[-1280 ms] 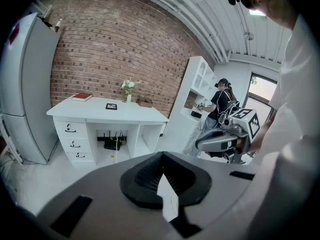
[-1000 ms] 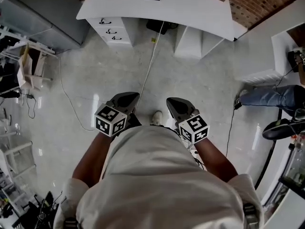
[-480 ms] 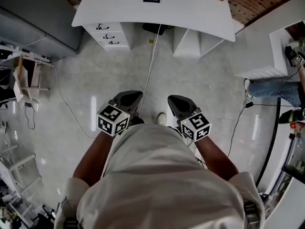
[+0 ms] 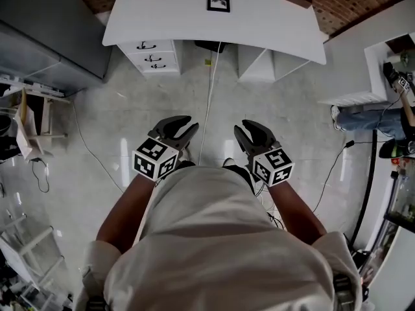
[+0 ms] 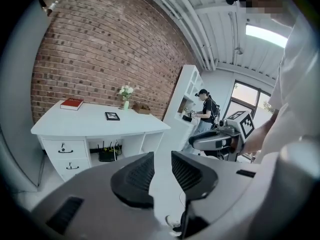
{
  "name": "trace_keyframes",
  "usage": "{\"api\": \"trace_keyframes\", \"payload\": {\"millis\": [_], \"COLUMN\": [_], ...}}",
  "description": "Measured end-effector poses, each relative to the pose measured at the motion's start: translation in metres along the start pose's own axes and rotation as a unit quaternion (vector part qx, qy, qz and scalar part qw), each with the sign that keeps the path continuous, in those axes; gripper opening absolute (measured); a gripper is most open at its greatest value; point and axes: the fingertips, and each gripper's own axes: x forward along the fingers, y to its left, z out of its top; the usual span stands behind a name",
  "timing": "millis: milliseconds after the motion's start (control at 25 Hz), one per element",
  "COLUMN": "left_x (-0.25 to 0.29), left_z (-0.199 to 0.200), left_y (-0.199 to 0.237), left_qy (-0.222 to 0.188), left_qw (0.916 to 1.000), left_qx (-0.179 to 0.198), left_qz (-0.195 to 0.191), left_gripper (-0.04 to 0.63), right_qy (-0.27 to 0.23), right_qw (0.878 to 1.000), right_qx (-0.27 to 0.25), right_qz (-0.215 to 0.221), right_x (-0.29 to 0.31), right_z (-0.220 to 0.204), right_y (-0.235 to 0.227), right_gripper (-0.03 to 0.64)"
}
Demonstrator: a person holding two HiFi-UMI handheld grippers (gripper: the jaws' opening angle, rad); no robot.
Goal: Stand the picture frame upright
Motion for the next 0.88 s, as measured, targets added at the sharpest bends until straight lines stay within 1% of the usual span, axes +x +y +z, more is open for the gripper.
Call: {"api": "trace_keyframes", "payload": {"millis": [240, 400, 560, 760, 880], "left_x": [-0.026, -0.022, 0.0, 0.033, 0.061], "left_z": [0.005, 0.014, 0.029, 0.052, 0.075], "left_y": [0.051, 0.065, 0.075, 0.099, 0.112], "left_qy": [0.0, -0.006, -0.01, -0.006, -0.002], "left_qw": [1.0, 0.9999, 0.9999, 0.9997, 0.9994], "left_qx": [0.005, -0.002, -0.001, -0.02, -0.026], "left_qz": [-0.008, -0.014, -0.013, 0.01, 0.02], "left_gripper": [0.109, 0.109, 0.109, 0.109, 0.105], "right_qy": [-0.006, -0.01, -0.005, 0.003, 0.008], "right_qw": [0.999, 0.998, 0.999, 0.999, 0.999], "right_qx": [0.028, 0.035, 0.04, 0.046, 0.049], "right_qz": [-0.031, -0.042, -0.037, -0.016, 0.001], "right_x": [0.04, 0.049, 0.061, 0.084, 0.098], "right_z": [0.021, 0.036, 0.045, 0.059, 0.075], "right_y": [0.015, 0.008, -0.023, -0.076, -0.114], "right_gripper": [0.097, 0.097, 0.097, 0.097, 0.095]}}
